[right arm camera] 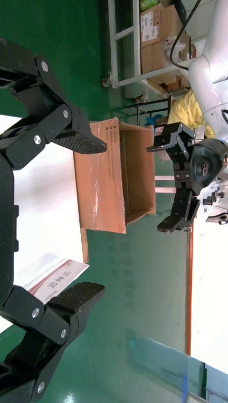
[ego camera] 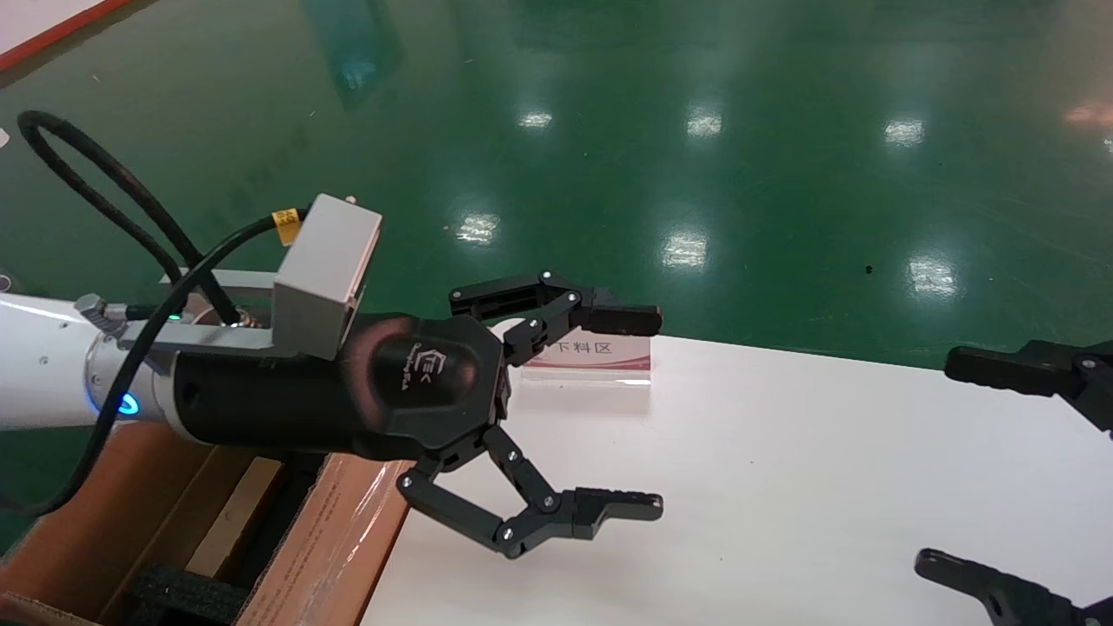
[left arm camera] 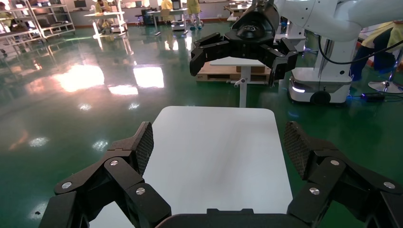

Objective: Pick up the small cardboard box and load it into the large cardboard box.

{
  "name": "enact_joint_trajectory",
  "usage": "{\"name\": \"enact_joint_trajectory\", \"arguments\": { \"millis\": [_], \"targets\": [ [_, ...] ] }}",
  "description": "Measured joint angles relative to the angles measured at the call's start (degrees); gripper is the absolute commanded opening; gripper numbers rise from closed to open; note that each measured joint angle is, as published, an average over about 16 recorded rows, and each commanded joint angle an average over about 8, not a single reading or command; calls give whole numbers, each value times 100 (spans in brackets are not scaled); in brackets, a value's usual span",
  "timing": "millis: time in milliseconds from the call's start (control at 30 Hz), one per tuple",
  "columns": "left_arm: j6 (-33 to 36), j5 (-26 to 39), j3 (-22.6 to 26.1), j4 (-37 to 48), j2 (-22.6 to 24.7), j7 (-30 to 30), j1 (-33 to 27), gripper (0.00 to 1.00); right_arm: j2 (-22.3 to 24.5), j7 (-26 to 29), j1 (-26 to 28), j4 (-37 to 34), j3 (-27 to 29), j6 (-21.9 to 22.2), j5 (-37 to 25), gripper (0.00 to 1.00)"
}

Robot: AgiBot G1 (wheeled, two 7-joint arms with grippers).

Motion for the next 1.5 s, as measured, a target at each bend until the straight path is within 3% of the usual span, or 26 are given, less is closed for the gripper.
{"name": "enact_joint_trajectory", "arguments": {
  "millis": [1500],
  "targets": [
    [-6, 6, 16, -2, -2, -2, -11, 100, -1, 0, -1, 1, -1, 0, 0, 100]
  ]
}}
